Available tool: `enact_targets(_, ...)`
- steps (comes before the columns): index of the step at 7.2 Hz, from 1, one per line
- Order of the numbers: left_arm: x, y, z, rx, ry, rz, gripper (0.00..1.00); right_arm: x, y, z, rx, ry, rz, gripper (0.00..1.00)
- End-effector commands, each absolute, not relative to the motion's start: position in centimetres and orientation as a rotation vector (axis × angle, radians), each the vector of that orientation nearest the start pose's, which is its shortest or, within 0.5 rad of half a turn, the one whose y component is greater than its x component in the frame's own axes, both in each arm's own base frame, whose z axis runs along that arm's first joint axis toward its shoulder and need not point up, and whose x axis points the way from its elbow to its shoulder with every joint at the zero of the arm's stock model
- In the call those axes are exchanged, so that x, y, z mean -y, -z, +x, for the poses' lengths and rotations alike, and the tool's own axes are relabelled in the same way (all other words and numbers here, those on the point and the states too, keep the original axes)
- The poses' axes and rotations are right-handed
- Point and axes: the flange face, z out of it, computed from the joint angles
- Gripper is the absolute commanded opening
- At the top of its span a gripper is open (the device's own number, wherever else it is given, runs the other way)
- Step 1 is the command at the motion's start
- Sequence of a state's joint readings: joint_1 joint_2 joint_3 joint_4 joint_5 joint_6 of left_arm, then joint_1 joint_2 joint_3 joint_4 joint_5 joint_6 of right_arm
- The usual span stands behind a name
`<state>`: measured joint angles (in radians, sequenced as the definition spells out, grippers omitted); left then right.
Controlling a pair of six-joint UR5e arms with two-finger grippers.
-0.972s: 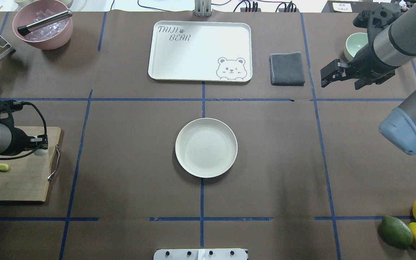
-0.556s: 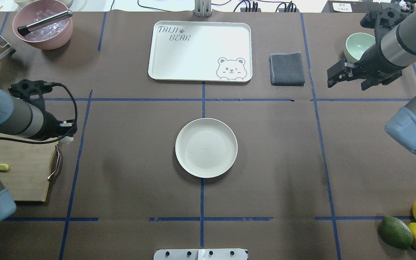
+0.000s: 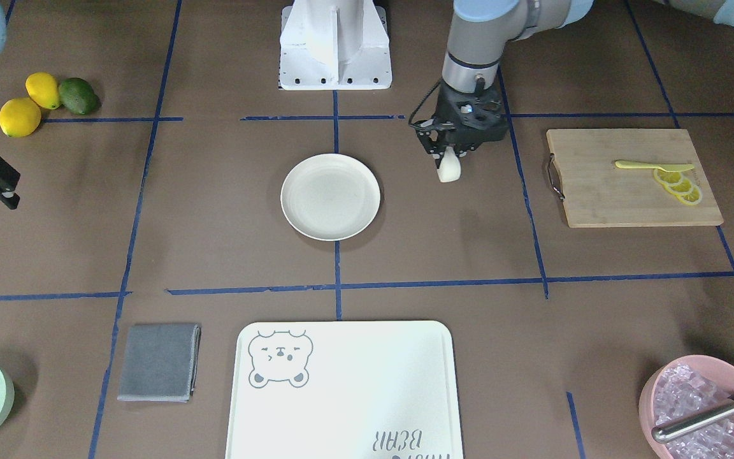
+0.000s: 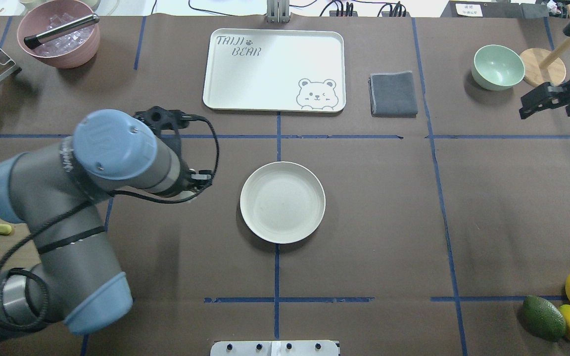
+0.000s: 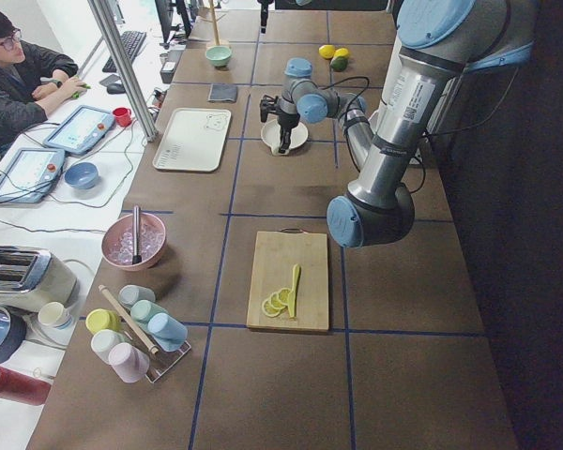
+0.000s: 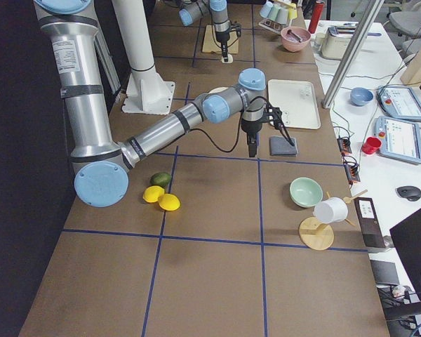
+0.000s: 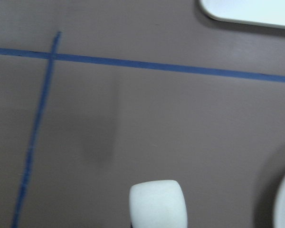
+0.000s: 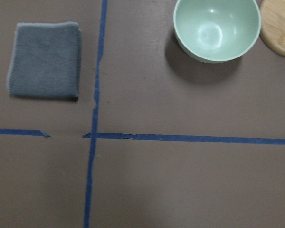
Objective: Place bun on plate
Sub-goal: 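Carry the bun with the left gripper over the white plate and lower it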
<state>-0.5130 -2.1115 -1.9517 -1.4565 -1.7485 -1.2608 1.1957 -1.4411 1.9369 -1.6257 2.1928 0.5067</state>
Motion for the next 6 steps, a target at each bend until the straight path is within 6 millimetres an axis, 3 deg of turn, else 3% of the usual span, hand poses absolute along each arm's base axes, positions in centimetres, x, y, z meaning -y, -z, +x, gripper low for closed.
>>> enact_targets(1, 38.0, -17.1, 52.9, -0.816, 0.072, 0.185, 0.33, 52.6, -50.2, -5.5, 0.736, 0.087, 0.100, 1.00)
enact_targets(3, 38.8, -15.9, 58.0, -0.845, 0.057, 0.208, 0.33, 52.6, -53.6, -2.5, 0.743, 0.108, 0.088, 1.00)
enact_targets(4, 37.8, -15.6, 60.1, -0.843, 0.045, 0.229, 0.33, 52.7, -54.1, -2.0, 0.749, 0.108, 0.085, 1.00)
enact_targets(6, 38.2, -14.3, 62.4, -0.835, 0.084, 0.204, 0.34, 52.6, -54.2, -2.0, 0.748, 0.106, 0.082, 1.00)
